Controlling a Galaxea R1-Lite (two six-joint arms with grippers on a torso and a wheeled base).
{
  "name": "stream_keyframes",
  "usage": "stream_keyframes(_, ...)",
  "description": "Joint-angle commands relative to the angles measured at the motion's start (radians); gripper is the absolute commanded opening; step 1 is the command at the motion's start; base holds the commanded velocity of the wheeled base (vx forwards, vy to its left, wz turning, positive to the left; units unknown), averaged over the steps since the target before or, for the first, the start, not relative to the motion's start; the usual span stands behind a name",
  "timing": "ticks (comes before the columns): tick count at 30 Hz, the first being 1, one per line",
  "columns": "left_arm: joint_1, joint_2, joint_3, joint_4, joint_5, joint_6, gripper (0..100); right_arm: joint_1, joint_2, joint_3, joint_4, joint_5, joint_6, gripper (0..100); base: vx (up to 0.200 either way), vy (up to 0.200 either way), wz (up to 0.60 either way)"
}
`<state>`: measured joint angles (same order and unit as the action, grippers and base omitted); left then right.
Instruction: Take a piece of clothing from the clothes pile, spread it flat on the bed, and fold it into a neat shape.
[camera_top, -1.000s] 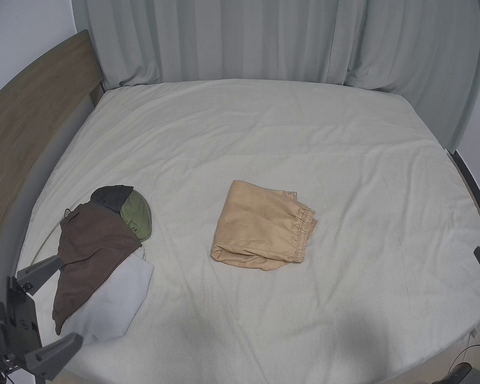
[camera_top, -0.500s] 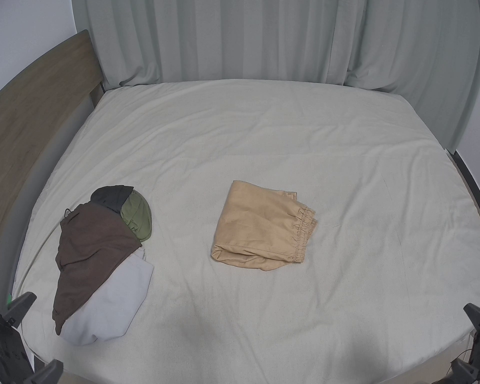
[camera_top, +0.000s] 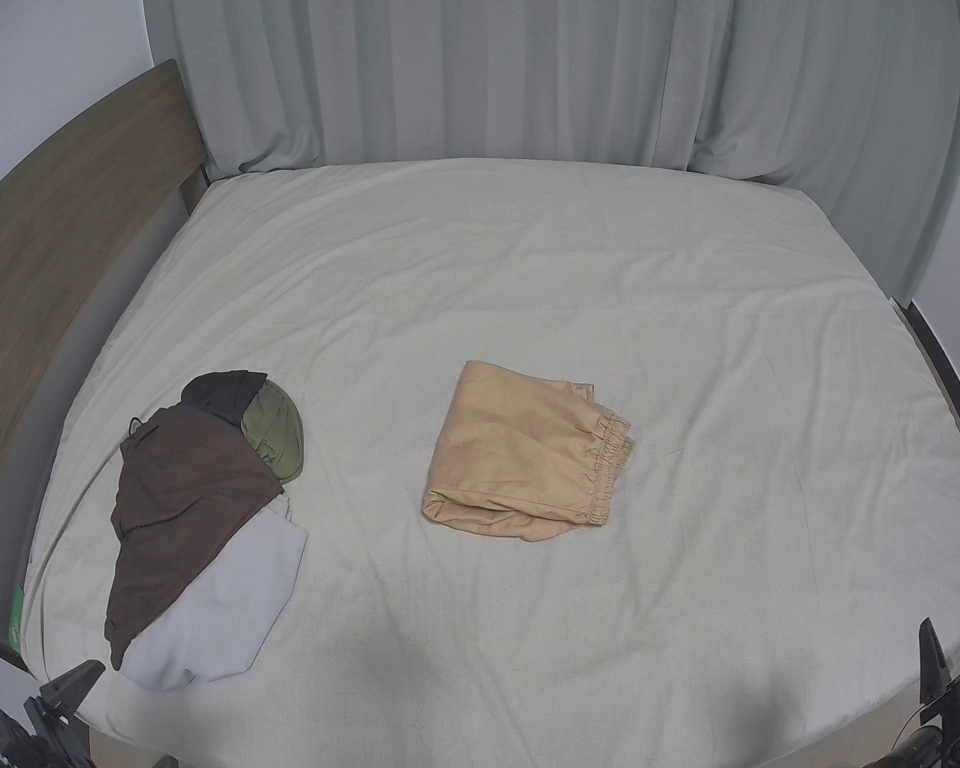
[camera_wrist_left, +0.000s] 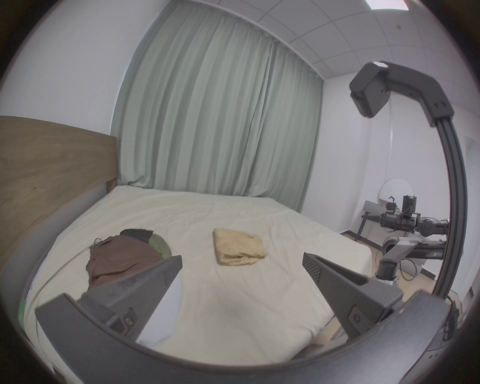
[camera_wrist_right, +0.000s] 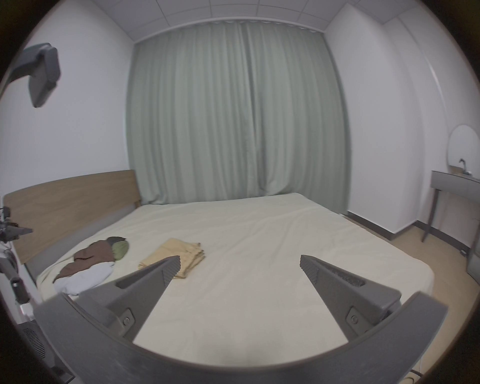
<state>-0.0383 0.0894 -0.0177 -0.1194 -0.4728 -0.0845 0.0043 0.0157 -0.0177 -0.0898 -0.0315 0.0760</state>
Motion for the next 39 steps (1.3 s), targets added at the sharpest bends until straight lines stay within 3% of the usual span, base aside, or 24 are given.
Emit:
stream_keyframes(1,0.041,-0.089,0.018,0.047,-0.004,0.017,100,-0.003,-0.016,0.018,0.039,-0.047,-0.002,100,0.000,0.000,0.00)
stream_keyframes(7,0.041,-0.089,0.018,0.047,0.016,0.014,100,-0.003,-0.016,0.018,0.059,-0.024,-0.025,100,0.000,0.000,0.00)
stream_keyframes(11,0.041,-0.089,0.018,0.047,0.118,0.023,100,0.000,-0.016,0.018,0.071,0.005,-0.039,100,0.000,0.000,0.00)
stream_keyframes(13,0.041,-0.089,0.018,0.047,0.218,0.037,100,-0.001,-0.016,0.018,0.071,0.007,-0.039,100,0.000,0.000,0.00)
stream_keyframes(16,0.041,-0.089,0.018,0.061,0.361,0.115,100,-0.004,-0.016,0.018,0.076,0.007,-0.045,100,0.000,0.000,0.00)
stream_keyframes(18,0.043,-0.089,0.018,0.076,0.399,0.152,100,-0.003,-0.016,0.018,0.087,0.008,-0.056,100,0.000,0.000,0.00)
stream_keyframes(29,0.043,-0.089,0.018,0.118,0.425,0.126,100,-0.003,-0.016,0.018,0.090,0.010,-0.058,100,0.000,0.000,0.00)
stream_keyframes(32,0.041,-0.089,0.018,0.118,0.439,0.094,100,-0.003,-0.016,0.018,0.090,0.010,-0.058,100,0.000,0.000,0.00)
stream_keyframes(33,0.041,-0.089,0.018,0.118,0.487,0.075,100,-0.003,-0.016,0.018,0.090,0.010,-0.058,100,0.000,0.000,0.00)
stream_keyframes(39,0.040,-0.089,0.018,0.118,0.494,0.072,100,-0.003,-0.016,0.018,0.090,0.013,-0.065,100,0.000,0.000,0.00)
